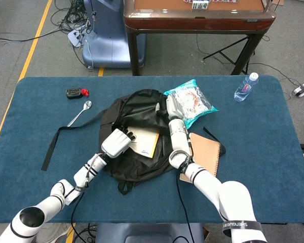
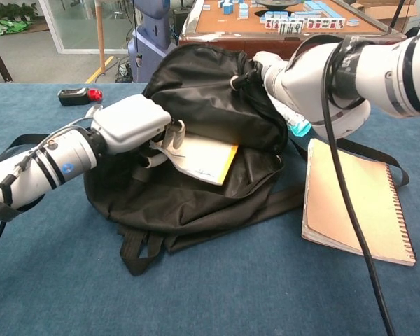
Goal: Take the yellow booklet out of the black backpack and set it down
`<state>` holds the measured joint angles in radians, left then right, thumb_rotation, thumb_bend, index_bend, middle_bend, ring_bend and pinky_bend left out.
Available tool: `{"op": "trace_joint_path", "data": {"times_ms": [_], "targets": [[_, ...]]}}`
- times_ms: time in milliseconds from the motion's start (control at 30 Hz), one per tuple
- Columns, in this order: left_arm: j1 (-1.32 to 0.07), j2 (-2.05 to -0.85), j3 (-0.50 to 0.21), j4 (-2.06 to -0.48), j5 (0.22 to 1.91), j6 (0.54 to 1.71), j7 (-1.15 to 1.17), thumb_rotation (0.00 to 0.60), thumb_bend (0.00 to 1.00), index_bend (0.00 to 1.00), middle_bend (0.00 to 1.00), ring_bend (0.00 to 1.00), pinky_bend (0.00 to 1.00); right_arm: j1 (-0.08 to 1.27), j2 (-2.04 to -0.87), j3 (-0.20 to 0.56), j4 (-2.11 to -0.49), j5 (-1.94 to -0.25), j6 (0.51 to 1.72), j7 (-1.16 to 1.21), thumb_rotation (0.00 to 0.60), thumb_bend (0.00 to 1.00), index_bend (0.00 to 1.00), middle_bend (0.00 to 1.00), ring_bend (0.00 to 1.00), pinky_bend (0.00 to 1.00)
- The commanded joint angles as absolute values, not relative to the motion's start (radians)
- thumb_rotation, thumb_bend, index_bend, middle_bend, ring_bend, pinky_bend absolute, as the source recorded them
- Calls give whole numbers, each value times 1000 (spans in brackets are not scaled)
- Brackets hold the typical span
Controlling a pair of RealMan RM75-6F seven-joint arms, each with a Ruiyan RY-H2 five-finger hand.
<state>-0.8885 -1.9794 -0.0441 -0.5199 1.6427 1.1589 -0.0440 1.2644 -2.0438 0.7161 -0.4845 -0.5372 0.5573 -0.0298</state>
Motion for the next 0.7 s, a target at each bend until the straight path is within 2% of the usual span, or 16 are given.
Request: {"op": "trace_joint_path", "data": {"times_ms": [33, 133, 367, 700], "targets": [[-890, -1993, -39, -498, 1650, 1191, -77, 600, 496, 662, 612, 552, 494, 1265, -2044, 718, -479, -534, 552, -27, 600, 510, 632, 410, 345, 503], [-886, -1999, -38, -487, 1650, 1216, -130, 600, 540, 705, 664, 590, 540, 1264, -2042, 722, -472, -526, 541, -22, 600, 507, 632, 410, 345, 503], [-856, -1974, -44, -539, 1648, 1320, -253, 600, 578, 725, 696, 608, 579, 1248, -2029, 717, -480, -529, 516, -9, 600, 506, 632, 410, 345, 503], [-781, -1814, -76, -812, 1633, 1481, -316, 600, 580, 727, 705, 618, 593, 1179, -1979, 673, -596, -595, 499, 50, 600, 490, 632, 410, 345, 503]]}}
